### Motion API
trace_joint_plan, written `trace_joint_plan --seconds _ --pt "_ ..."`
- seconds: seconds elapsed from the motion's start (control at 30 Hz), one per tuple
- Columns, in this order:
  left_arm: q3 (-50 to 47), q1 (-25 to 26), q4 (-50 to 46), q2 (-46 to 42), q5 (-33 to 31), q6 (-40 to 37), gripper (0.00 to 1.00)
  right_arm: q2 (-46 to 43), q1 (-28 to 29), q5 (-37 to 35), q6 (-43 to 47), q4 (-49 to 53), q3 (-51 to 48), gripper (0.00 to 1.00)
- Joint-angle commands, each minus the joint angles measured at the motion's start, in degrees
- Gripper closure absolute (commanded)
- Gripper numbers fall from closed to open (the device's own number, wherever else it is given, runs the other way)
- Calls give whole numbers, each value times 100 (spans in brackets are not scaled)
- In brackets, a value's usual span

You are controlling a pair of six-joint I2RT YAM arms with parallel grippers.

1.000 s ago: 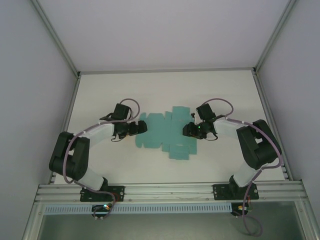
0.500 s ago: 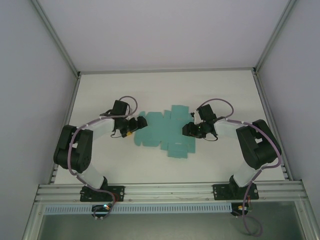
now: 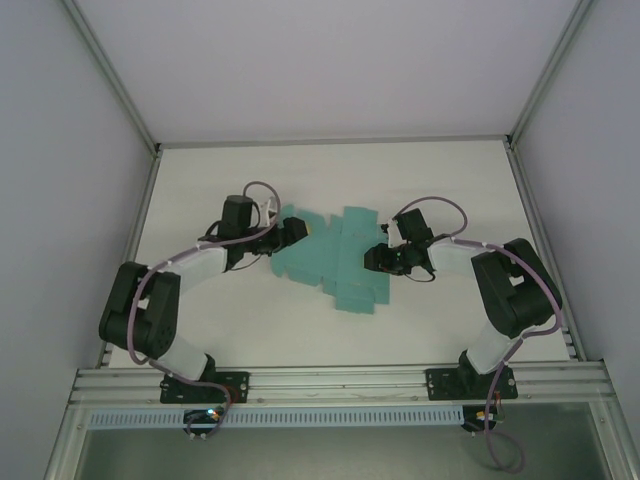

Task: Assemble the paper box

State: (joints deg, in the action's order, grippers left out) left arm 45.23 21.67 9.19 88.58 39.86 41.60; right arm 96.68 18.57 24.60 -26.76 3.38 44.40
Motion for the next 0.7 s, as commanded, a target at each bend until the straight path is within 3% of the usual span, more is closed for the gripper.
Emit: trace_joint_plan --seconds 0.0,0.07,0.13,0.2,0.27,0.33,0.47,0.67 --pt "214 64 -691 -157 -363 -537 34 422 -30 -531 163 662 -449 62" --pt "610 189 -1662 -110 -1151 -1162 45 339 -31 -543 157 609 -466 62" --pt "989 603 -2371 -6 -1876 -1650 67 232 -29 -515 162 522 -494 56" --pt "1171 774 -2552 24 -2127 -1895 89 20 -41 -419 197 407 -521 51" --pt "1151 765 -2376 -84 -2228 -1885 100 -370 -63 -375 207 314 -551 44" --pt "1094 693 -2194 -285 -2306 -1850 100 -865 -153 -374 219 217 -627 39" --pt "1000 399 -1866 -938 -1829 -1734 100 -2029 -626 16 341 -2 -810 21" --pt "607 83 -923 -2133 -951 -1205 100 -3307 -1289 1152 358 -1035 -1425 19"
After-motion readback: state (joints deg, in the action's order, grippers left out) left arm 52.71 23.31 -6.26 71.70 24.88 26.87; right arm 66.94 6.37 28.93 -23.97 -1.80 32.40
